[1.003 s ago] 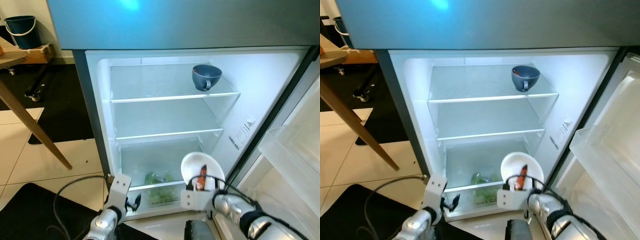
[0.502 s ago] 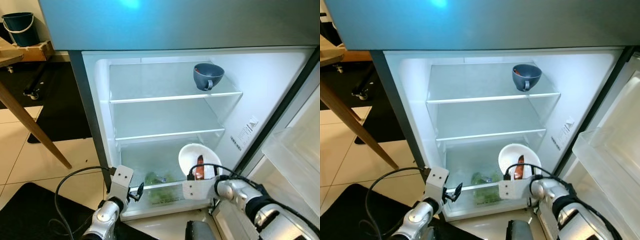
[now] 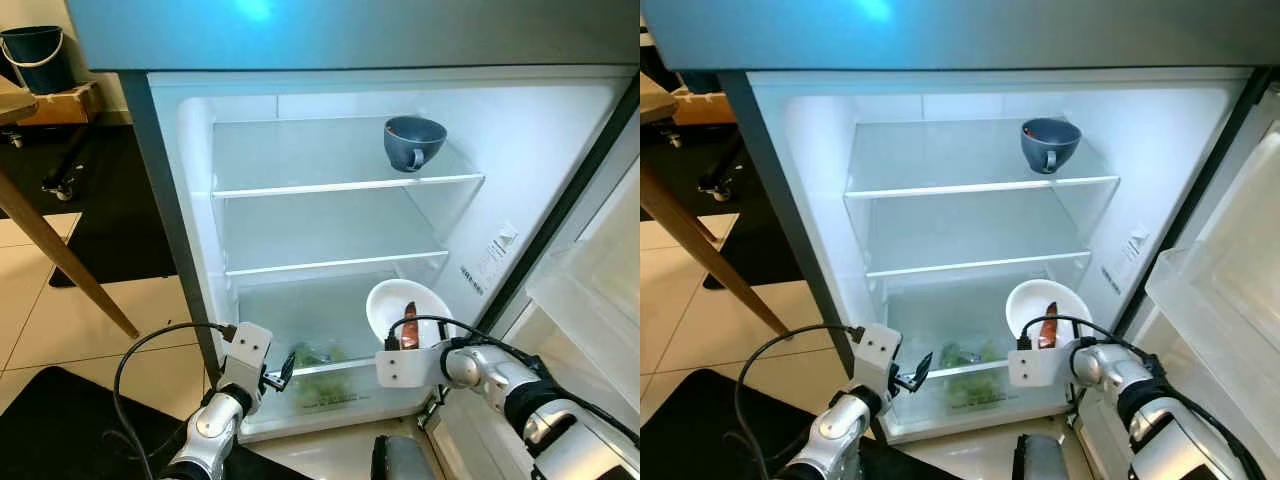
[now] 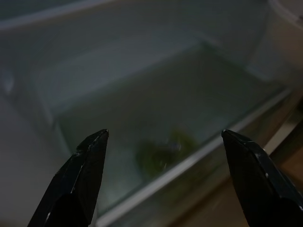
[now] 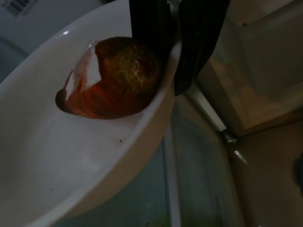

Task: Restocking fridge

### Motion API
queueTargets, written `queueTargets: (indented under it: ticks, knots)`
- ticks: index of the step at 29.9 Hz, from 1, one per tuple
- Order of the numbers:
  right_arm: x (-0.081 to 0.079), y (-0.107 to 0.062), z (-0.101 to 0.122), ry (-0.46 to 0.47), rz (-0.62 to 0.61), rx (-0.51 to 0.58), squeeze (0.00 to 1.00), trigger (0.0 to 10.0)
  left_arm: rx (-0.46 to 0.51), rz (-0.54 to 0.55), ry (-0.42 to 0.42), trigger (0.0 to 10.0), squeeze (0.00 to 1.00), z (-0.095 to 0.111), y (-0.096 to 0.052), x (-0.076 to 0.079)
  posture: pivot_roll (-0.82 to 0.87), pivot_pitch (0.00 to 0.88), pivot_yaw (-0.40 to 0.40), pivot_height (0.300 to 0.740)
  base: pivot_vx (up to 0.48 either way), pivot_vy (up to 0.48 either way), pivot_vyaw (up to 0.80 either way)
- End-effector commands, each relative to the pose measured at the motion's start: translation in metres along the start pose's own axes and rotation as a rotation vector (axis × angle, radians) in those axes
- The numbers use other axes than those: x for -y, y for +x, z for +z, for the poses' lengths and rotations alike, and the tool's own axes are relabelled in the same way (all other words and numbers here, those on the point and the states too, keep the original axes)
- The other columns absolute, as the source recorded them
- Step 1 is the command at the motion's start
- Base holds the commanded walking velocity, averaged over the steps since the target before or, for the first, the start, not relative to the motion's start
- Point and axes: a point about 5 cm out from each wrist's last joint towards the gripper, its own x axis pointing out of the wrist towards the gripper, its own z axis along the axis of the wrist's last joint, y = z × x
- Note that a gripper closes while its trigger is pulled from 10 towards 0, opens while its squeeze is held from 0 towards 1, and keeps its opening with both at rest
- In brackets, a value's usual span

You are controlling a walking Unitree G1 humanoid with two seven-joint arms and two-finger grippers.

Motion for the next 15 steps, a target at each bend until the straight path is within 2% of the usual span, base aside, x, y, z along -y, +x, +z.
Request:
queueTargets:
  ticks: [1,6,10,15]
  knots:
    - [0.01,-0.003,0.001,0.008,-0.02,0.016,0.0,10.0,0.042,-0.028,-0.011,10.0,0.0,0.004,0.001,0.008,-0.04,0.031,-0.054,0.472,0.0,0.0,0.0]
    - [0.023,-0.009,0.0,-0.003,-0.036,0.029,0.0,10.0,0.082,-0.058,-0.008,10.0,0.0,0.004,-0.004,0.013,-0.04,0.033,-0.054,0.447,0.0,0.0,0.0]
    - [0.03,-0.013,0.0,-0.012,-0.048,0.049,0.0,10.0,0.107,-0.076,-0.014,10.0,0.0,0.002,-0.009,0.017,-0.04,0.033,-0.054,0.447,0.0,0.0,0.0]
    - [0.044,-0.021,-0.001,-0.084,-0.083,0.057,0.0,10.0,0.132,-0.096,-0.018,10.0,0.0,-0.009,-0.033,0.02,-0.03,0.039,-0.052,0.447,0.0,0.0,0.0]
